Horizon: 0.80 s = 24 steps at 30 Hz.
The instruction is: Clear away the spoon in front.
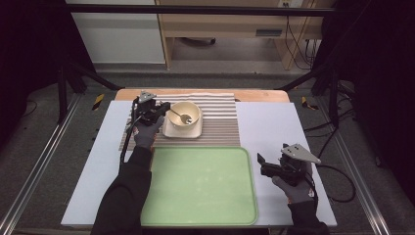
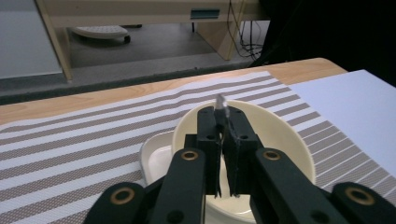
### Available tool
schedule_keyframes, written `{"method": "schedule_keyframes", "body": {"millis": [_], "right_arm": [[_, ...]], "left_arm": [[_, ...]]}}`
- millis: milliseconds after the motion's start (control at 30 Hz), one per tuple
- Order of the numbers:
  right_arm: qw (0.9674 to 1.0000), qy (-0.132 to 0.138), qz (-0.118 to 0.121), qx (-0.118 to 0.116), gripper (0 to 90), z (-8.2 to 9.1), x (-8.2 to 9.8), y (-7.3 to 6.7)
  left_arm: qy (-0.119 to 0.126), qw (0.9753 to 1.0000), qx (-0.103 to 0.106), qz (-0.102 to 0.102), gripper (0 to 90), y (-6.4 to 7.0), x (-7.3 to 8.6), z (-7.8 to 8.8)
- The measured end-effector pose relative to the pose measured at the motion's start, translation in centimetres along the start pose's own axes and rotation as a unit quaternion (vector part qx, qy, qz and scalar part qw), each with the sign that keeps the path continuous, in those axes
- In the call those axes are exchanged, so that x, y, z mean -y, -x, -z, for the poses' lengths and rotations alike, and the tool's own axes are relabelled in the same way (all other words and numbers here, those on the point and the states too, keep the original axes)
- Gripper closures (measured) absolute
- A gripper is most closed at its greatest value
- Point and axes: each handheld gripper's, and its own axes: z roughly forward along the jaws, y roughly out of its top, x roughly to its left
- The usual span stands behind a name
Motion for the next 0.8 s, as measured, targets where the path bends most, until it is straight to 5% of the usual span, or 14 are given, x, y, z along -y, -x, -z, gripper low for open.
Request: {"method": "schedule_keyframes", "body": {"millis": [167,800], "right_arm": [[1.0000,0.001,0.001,0.001,5.8,0.0,0.0,0.0],[1.0000,0.000,0.004,-0.001,5.5,0.0,-0.1,-0.2]], "left_arm": [[0.003,0.9999,0.003,-0.015,88.3,0.8,-0.3,0.4],[0.030,0.9993,0.004,-0.021,88.5,1.3,-2.1,3.1]]}}
